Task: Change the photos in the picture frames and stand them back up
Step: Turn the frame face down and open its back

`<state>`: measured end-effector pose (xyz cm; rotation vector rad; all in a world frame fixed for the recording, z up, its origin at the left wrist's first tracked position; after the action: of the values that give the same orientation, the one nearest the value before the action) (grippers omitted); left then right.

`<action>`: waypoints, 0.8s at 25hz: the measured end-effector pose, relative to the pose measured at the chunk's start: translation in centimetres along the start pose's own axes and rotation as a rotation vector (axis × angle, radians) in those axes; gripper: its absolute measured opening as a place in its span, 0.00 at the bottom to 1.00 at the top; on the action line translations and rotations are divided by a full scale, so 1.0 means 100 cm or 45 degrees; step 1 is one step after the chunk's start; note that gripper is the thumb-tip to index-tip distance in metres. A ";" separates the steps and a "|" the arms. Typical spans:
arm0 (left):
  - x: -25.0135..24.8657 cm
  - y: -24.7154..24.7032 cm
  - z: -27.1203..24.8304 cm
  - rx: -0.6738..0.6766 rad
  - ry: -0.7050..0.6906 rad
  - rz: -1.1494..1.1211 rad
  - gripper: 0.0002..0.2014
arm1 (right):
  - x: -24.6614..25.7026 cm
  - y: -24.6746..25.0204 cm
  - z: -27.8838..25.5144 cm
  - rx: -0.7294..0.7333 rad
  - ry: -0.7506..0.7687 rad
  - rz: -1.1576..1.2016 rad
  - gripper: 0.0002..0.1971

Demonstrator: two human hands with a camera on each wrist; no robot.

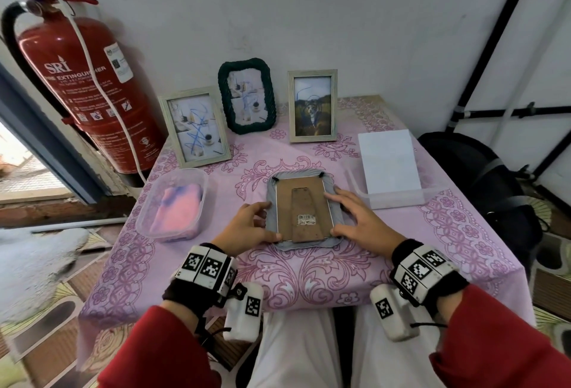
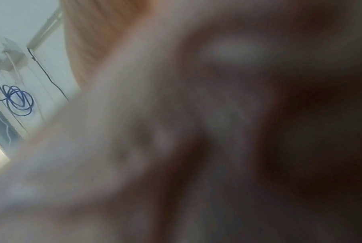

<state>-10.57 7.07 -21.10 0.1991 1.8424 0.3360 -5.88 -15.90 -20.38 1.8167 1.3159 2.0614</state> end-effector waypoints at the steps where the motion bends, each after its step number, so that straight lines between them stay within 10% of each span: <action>1: 0.001 0.000 0.000 0.002 0.004 -0.050 0.37 | 0.000 0.000 0.000 0.011 0.001 0.002 0.35; 20: 0.003 0.000 -0.007 0.049 -0.018 -0.181 0.32 | -0.004 -0.001 0.006 0.028 -0.006 -0.016 0.25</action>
<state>-11.30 7.09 -21.15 0.0961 1.8388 0.1998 -5.28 -15.75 -20.75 1.8165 1.3503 2.0431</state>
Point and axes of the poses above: each hand's wrist, its own z-axis towards the middle knuckle, its own y-axis out of the back of the hand, x = y × z, the point moved 2 cm from there along z, towards the middle knuckle, and after that the axes turned 7 degrees about -z, right-handed, at the moved point
